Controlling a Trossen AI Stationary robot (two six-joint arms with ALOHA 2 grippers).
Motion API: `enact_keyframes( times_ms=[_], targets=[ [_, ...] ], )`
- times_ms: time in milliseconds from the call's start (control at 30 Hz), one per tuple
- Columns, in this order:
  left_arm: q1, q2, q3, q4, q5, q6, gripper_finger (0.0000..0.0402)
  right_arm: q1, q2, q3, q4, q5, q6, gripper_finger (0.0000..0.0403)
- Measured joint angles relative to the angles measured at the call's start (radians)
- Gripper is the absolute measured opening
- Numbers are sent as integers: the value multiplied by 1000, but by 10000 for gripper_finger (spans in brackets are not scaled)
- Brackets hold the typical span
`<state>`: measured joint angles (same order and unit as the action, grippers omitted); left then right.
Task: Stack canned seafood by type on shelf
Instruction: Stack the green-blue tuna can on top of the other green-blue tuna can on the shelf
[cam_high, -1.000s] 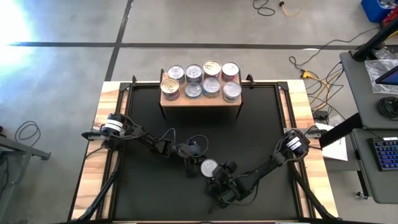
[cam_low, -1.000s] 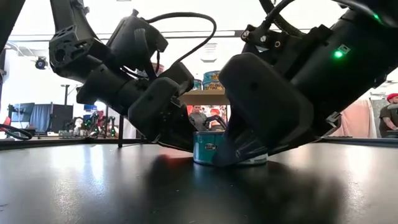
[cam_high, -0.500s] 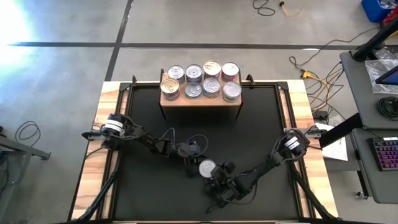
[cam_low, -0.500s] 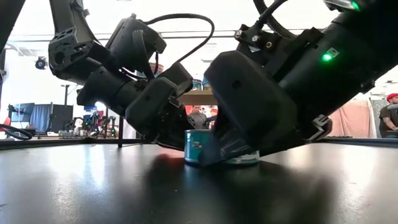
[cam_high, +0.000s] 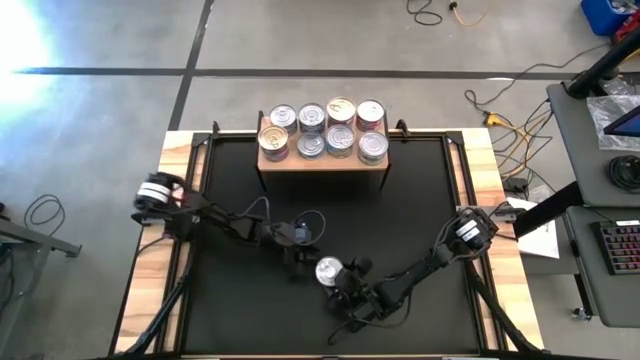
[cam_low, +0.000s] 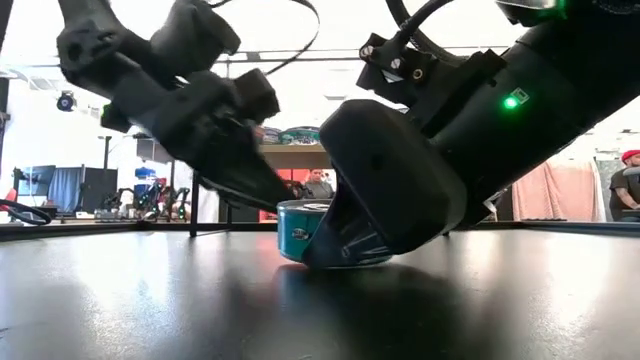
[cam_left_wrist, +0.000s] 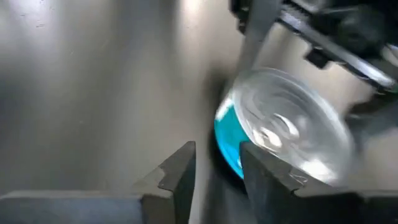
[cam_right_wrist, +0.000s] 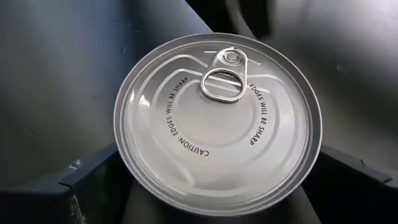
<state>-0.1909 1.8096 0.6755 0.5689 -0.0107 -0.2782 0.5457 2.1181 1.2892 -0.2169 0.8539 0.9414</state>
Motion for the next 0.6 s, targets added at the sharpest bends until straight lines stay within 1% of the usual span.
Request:
enact_keyframes(
  times_ms=[167,200,300,367,433,533,600],
  targets=[
    [-6,-142,-125,-58,-30,-32,148,-1,-1,0,3,-1,-79,400],
    [-7,-161,-156,-56,-37,-51,156,-1,-1,0,6,-2,-72,400],
    [-17,-194,-247,-11,-72,-94,178,-2,-1,-3,21,-7,20,400],
    [-22,-192,-295,43,-92,-113,192,-1,17,-3,46,3,23,400],
    [-22,-173,-324,113,-106,-125,205,2,42,-2,85,37,20,400],
    [-22,-122,-323,179,-125,-128,218,4,82,-2,159,70,15,400],
    [-22,-83,-289,199,-129,-122,222,4,104,-2,207,98,-3,400]
  ],
)
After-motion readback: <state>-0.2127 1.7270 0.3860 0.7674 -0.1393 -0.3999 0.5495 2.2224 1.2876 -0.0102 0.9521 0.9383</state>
